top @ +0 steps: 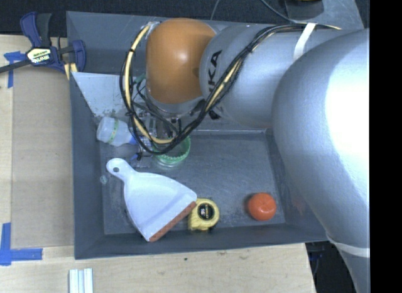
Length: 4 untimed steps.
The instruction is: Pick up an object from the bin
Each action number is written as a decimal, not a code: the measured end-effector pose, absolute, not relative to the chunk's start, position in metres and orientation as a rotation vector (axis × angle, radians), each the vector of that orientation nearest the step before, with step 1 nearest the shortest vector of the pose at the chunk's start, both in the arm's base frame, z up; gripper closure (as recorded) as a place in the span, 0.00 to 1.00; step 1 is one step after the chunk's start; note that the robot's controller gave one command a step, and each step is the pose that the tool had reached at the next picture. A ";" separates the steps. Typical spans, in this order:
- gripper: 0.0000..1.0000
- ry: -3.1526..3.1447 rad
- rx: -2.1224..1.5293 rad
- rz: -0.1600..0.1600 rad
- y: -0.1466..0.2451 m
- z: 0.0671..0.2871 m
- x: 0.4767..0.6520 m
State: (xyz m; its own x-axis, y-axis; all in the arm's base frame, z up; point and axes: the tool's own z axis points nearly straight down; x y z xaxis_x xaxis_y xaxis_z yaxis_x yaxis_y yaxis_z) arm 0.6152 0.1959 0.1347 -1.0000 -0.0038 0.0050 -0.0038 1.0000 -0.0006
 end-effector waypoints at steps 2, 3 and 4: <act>1.00 -3.156 -0.051 -0.008 0.201 0.284 0.609; 0.00 -3.147 -0.053 -0.002 0.200 0.278 0.608; 0.00 -3.136 -0.204 0.000 0.196 0.180 0.608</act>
Offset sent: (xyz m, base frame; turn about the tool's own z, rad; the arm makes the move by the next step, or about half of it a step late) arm 0.0000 0.0000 0.0000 0.0000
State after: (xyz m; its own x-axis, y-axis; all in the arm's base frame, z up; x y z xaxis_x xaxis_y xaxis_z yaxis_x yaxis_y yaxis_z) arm 0.6078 0.1965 0.1799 -0.9916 0.1296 -0.0006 0.1296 0.9916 -0.0002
